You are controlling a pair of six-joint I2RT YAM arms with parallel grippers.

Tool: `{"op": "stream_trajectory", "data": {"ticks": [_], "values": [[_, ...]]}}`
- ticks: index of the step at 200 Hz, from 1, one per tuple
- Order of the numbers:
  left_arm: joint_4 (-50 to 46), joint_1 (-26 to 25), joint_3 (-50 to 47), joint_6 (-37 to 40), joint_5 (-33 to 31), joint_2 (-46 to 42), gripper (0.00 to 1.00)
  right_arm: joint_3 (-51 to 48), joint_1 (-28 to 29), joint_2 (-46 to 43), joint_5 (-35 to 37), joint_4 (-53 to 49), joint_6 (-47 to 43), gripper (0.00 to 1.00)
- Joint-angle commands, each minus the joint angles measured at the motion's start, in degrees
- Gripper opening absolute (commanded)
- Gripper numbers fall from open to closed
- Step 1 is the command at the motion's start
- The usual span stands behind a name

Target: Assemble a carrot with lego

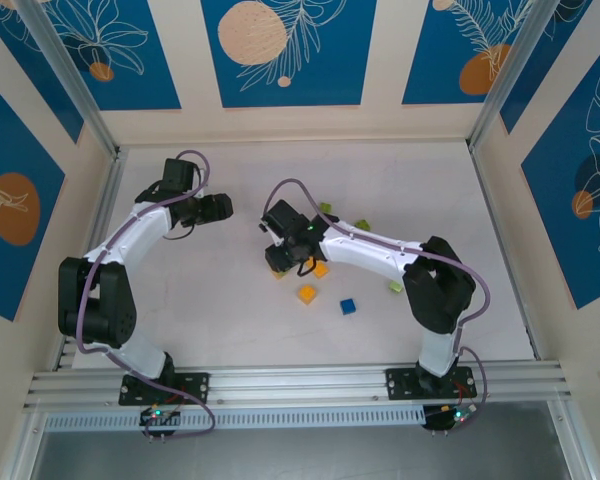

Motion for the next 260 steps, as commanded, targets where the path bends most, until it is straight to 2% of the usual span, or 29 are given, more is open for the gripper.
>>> {"op": "stream_trajectory", "data": {"ticks": [1, 133, 163, 209, 260], "values": [[0.17, 0.94, 0.40, -0.12, 0.93, -1.13, 0.77, -5.73, 0.50, 2.71, -0.28, -3.18, 0.70, 0.25], [0.83, 1.10, 0.22, -0.34, 1.81, -1.48, 0.76, -12.29, 0.67, 1.73, 0.62, 1.66, -1.11, 0.24], [0.89, 1.09, 0.29, -0.32, 1.81, -1.65, 0.76, -11.48, 1.15, -0.48, 0.21, 3.71, -5.27, 0.24], [0.88, 1.15, 0.03, -0.23, 1.73, -1.92, 0.76, -8.71, 0.03, -1.28, -7.92, 7.62, -14.59, 0.25], [1.06, 1.48, 0.02, -0.20, 1.97, -2.16, 0.76, -3.56, -1.13, 2.20, -12.78, 7.98, -17.47, 0.25]]}}
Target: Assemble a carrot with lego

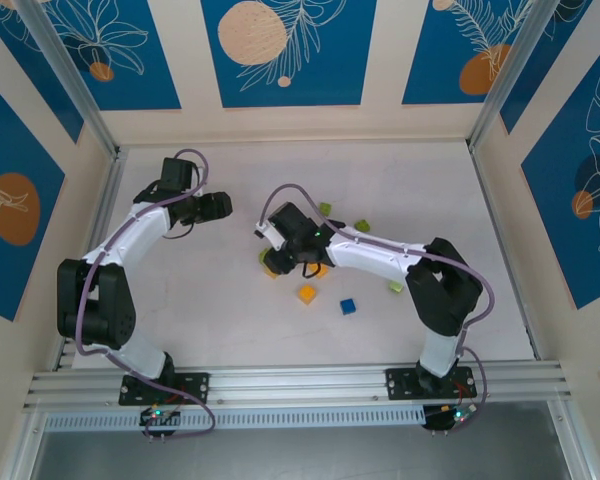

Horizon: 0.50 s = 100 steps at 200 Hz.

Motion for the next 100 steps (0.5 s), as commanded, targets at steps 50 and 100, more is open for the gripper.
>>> {"op": "stream_trajectory", "data": {"ticks": [50, 100], "values": [[0.61, 1.34, -0.25, -0.23, 1.57, -1.93, 0.76, 5.51, 0.03, 6.09, -6.55, -5.40, -4.54, 0.25], [0.60, 1.47, 0.02, -0.29, 1.90, -1.68, 0.76, 6.10, 0.29, 6.30, -5.90, -6.87, -4.41, 0.35]]}}
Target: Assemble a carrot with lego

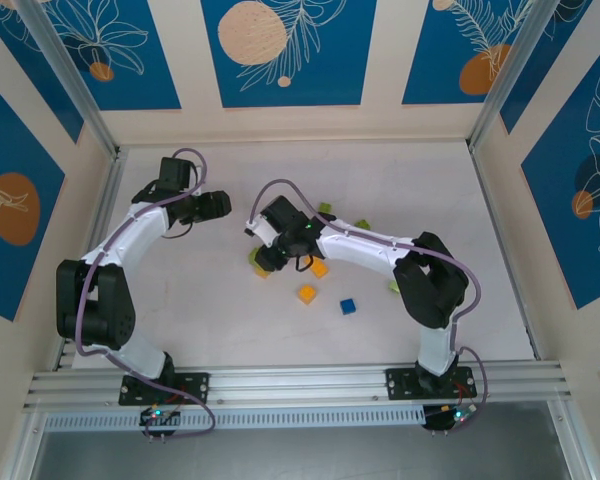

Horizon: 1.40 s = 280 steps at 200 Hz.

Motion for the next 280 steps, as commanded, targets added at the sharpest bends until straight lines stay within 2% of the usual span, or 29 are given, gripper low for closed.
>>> {"op": "stream_trajectory", "data": {"ticks": [1, 94, 135, 166, 186, 212, 242, 280], "values": [[0.25, 0.94, 0.02, -0.30, 1.29, -1.47, 0.76, -0.05, 0.51, 1.84, -1.95, -4.36, -0.63, 0.36], [-0.08, 1.03, 0.04, -0.23, 1.30, -1.55, 0.76, 0.14, 0.70, -2.73, -1.95, -4.76, -0.98, 0.66], [-0.06, 1.09, -0.13, -0.23, 1.12, -1.73, 0.76, 1.75, -0.17, -8.63, -1.24, -6.85, -1.59, 0.71], [0.19, 1.09, -0.21, -0.36, 1.45, -1.51, 0.76, 3.54, -4.42, -10.65, -1.11, -9.16, -3.09, 0.72], [0.23, 1.22, -0.19, -0.45, 1.56, -1.53, 0.76, 6.19, -9.37, -8.35, -3.64, -11.44, -3.53, 0.72], [0.26, 1.23, -0.26, -0.49, 1.80, -1.64, 0.76, 12.26, -14.14, -0.04, -4.73, -16.21, -6.29, 0.72], [0.23, 1.30, -0.28, -0.40, 1.72, -1.72, 0.76, 16.45, -15.52, 8.30, -3.98, -16.95, -9.34, 0.72], [0.26, 1.43, -0.14, -0.40, 1.91, -1.57, 0.76, 18.54, -15.53, 12.73, -4.99, -16.33, -10.12, 0.72]]}}
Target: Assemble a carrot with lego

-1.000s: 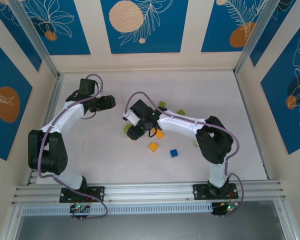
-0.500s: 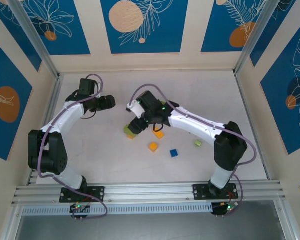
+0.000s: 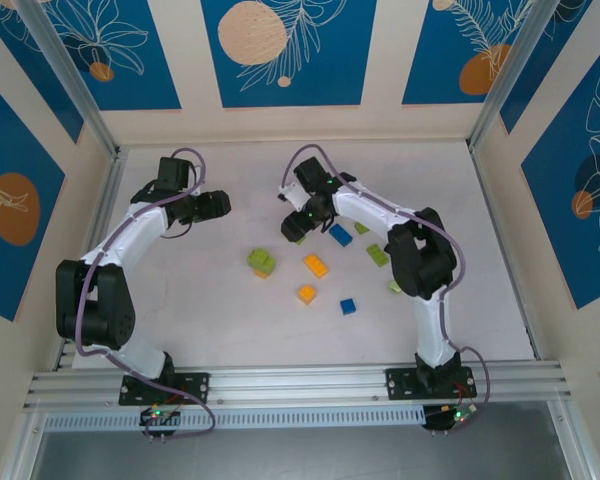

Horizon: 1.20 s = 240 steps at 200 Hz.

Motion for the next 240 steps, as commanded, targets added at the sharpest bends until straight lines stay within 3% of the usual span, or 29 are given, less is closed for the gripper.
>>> {"op": "stream_trajectory", "data": {"ticks": [1, 158, 210, 240], "values": [[0.27, 1.04, -0.14, -0.40, 1.08, -1.54, 0.76, 3.32, 0.41, 0.60, -2.30, -1.98, -2.12, 0.72], [0.91, 1.31, -0.24, -0.24, 1.71, -0.82, 0.76, 14.25, 0.67, 13.08, 0.73, -8.14, -6.35, 0.72], [1.15, 1.42, -0.19, -0.23, 1.78, -0.48, 0.76, 15.76, 0.71, 14.58, 1.18, -9.59, -6.83, 0.60], [1.19, 1.48, -0.21, -0.23, 1.87, -0.48, 0.76, 15.72, 1.07, 14.84, 1.32, -10.25, -7.35, 0.59]]}}
